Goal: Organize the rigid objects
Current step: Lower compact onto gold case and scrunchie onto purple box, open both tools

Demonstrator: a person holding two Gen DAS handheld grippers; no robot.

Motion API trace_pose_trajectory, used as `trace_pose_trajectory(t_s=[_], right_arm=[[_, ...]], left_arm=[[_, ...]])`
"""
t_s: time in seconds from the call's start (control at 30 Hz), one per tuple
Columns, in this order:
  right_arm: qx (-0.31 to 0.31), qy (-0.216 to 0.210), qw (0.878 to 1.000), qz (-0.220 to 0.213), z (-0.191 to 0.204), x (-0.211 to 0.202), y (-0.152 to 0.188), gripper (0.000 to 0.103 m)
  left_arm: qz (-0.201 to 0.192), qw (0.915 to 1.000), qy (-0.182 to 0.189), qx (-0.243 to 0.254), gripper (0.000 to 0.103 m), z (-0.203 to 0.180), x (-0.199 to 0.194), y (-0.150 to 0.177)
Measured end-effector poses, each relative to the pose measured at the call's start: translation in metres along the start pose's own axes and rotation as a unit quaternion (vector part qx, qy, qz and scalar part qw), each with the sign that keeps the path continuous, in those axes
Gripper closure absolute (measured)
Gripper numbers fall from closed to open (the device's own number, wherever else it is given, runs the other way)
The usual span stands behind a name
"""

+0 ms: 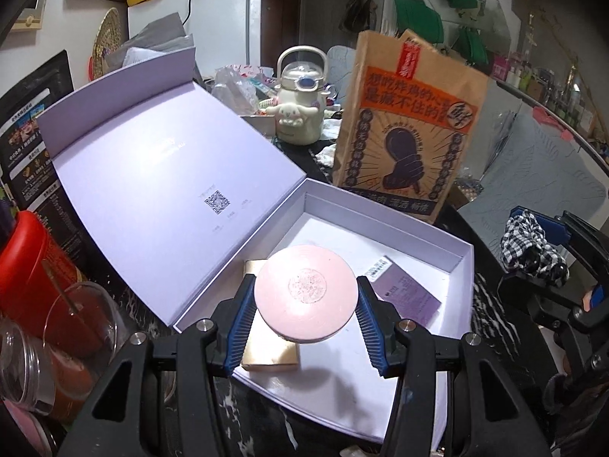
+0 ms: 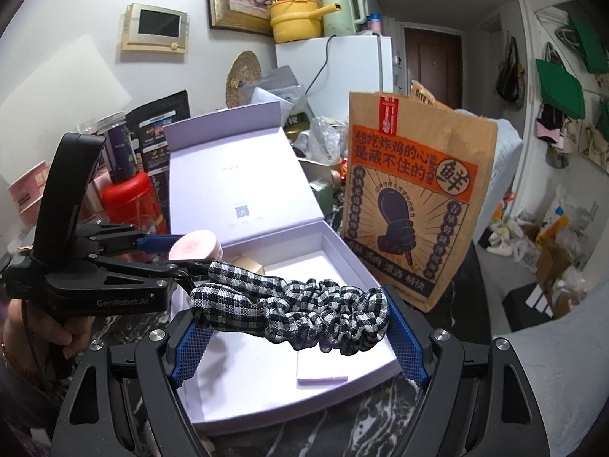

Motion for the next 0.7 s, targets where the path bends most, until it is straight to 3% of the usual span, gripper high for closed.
trace_pose_trajectory(t_s=[0.23, 0.7], right_arm=[[0.005, -0.001, 0.999, 0.036, -0.006, 0.028, 0.007, 0.02], [0.024, -0.005, 0.998, 0.066, -0.02, 0.058, 0.013, 0.02]], left_arm=[[0.02, 0.9994, -0.027, 0.003, 0.053, 0.009, 0.02, 0.001], [0.041, 0.9989, -0.022, -0.009, 0.053, 0.016, 0.049, 0.002]])
Point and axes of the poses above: each gripper's, at about its wrist camera, not at the fingertips, and x roughly the way its jaws point, z to its left, y to its underside, the point moved 5 cm from there along x, roughly the way its jaws point, and after that the axes turned 15 degrees about x, right-handed, at the moved point
